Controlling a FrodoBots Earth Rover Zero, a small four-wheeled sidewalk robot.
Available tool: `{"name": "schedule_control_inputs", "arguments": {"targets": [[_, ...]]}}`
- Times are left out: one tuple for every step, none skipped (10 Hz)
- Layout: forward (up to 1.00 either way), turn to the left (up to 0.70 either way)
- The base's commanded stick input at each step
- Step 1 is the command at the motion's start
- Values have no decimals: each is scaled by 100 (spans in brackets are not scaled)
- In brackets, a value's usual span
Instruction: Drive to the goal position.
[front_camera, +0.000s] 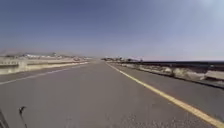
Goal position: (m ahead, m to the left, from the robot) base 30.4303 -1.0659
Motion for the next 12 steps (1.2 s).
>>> {"name": "schedule_control_inputs", "arguments": {"targets": [[100,0],[100,0],[100,0],[100,0],[100,0],[100,0],[100,0],[100,0],[100,0],[100,0],[100,0],[100,0]]}}
